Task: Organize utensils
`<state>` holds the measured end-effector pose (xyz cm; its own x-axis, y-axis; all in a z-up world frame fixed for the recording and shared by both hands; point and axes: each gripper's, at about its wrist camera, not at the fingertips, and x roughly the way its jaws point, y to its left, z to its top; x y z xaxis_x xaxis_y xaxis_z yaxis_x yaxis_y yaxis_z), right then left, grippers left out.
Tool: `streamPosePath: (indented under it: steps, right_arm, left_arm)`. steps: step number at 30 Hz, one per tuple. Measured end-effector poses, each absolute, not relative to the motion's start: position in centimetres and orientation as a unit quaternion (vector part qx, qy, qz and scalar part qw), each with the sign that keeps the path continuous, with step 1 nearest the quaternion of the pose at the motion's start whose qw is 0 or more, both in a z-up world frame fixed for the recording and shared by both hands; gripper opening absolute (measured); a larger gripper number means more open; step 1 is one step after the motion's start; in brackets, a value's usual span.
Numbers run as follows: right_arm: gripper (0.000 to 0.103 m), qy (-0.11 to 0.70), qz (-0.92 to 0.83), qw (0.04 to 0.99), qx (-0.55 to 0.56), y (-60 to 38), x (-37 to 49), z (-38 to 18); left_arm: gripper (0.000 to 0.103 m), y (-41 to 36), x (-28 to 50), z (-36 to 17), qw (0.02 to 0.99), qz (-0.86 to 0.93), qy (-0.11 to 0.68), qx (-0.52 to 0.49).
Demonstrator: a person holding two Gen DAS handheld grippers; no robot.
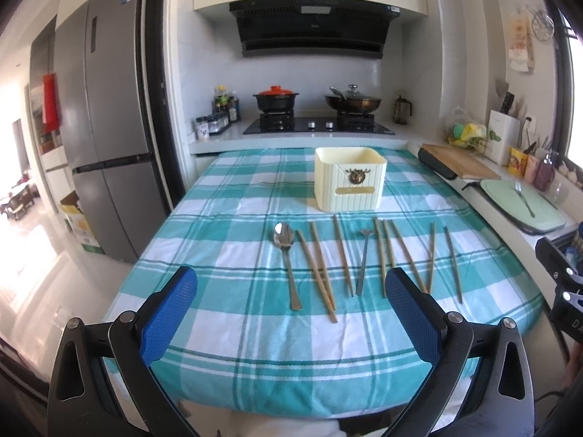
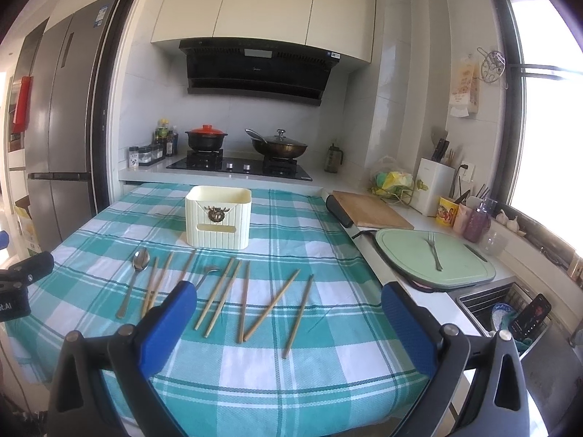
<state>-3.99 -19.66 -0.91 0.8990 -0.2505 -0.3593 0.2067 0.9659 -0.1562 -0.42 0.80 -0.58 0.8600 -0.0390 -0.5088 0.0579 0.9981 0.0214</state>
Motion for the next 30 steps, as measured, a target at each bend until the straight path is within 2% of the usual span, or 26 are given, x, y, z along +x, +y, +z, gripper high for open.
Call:
streamPosePath:
  steps: [16, 24, 30]
  right_arm:
    - [0.103, 0.188, -0.12, 0.973, -0.051, -20.2, -4.0, -1.2]
    - [0.103, 0.178, -0.121, 0.976, -0.037, -21.0, -4.3, -1.1]
    - [0.103, 0.153, -0.098, 0.983, -0.015, -21.3, -4.9, -0.7]
  left_arm:
    - [0.103, 0.2, 0.5, -1.3, 0.954, -0.055, 0.294, 0.027]
    - [0.103, -0.2, -1.2, 0.1, 0.967, -0.083, 0.241, 0.026]
    - [0.103, 0.4, -0.8, 0.3, 0.968, -0.086, 0.236, 0.013]
